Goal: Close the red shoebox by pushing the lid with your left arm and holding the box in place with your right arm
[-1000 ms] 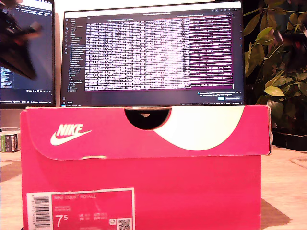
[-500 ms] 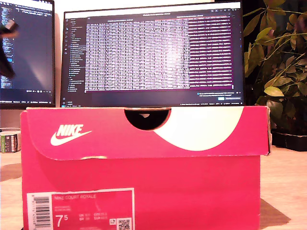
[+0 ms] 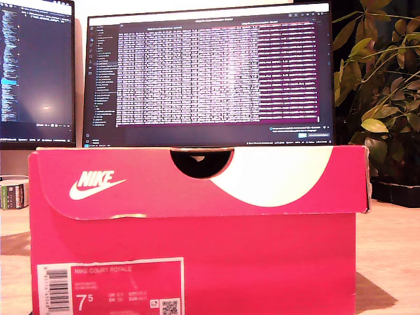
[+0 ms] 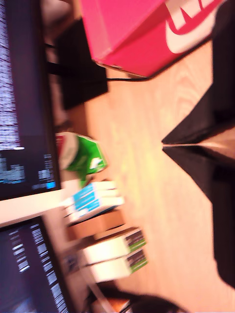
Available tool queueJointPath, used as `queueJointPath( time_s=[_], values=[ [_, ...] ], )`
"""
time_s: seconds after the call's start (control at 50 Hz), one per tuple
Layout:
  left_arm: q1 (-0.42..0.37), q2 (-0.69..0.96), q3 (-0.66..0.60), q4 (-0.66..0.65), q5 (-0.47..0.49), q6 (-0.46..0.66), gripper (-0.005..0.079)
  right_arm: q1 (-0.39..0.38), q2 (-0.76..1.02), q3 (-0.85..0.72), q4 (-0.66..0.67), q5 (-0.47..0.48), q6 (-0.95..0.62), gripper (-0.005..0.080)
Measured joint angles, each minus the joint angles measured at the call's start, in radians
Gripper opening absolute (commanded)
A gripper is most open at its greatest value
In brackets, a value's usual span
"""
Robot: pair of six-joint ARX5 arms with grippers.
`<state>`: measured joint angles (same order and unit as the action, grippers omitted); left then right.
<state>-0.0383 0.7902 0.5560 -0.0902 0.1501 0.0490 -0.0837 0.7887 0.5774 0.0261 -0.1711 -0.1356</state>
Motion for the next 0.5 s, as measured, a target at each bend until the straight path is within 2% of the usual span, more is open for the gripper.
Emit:
queueJointPath(
  time_s=[0.5],
  values=[
    [0.0,-0.193,-0.122,0.075,-0.036,-0.071,-0.0019,0.0,-0.255,-0.103,-0.044,0.029,0.053,-0.0012]
  ],
)
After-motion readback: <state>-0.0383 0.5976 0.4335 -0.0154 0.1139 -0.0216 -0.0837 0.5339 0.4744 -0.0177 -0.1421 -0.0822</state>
